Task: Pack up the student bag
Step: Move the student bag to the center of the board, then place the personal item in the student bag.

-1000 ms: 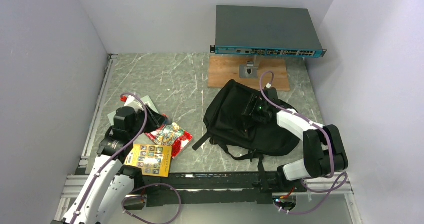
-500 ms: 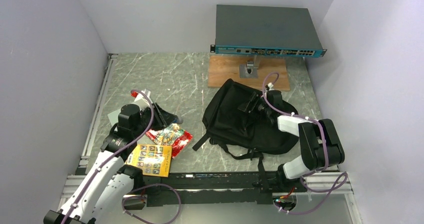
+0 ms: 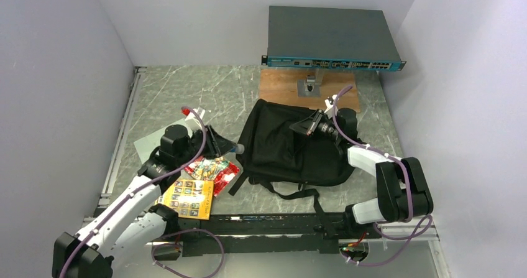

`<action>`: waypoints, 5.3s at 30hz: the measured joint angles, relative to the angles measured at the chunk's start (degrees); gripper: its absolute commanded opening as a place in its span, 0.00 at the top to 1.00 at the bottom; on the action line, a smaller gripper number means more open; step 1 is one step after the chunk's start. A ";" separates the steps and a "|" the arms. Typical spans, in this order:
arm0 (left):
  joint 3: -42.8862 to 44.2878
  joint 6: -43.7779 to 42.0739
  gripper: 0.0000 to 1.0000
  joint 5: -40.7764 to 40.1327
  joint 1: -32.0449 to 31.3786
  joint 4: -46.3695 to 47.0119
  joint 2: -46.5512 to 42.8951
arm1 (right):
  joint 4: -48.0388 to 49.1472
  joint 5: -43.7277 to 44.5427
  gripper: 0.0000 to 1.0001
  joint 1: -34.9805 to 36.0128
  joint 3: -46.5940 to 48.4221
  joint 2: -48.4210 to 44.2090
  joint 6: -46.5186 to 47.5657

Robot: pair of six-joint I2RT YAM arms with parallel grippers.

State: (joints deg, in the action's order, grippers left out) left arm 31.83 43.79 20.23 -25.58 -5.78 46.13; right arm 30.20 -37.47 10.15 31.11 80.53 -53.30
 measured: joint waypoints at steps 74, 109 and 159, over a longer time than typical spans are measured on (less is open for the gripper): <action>7.67 -2.73 0.12 -11.56 -14.14 -0.57 18.91 | -55.04 26.21 1.00 9.86 13.70 -11.39 26.84; 3.43 -2.60 0.43 -9.07 -13.92 7.65 28.57 | -50.03 19.47 0.40 9.68 16.79 -3.32 29.75; 3.10 -2.14 0.36 -6.14 -14.01 8.20 26.21 | -52.68 33.20 0.51 25.68 14.84 -12.59 37.46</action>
State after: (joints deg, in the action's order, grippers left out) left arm 34.94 41.65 14.09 -39.59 2.42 72.34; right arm -22.48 -4.27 35.83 45.95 67.94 -15.84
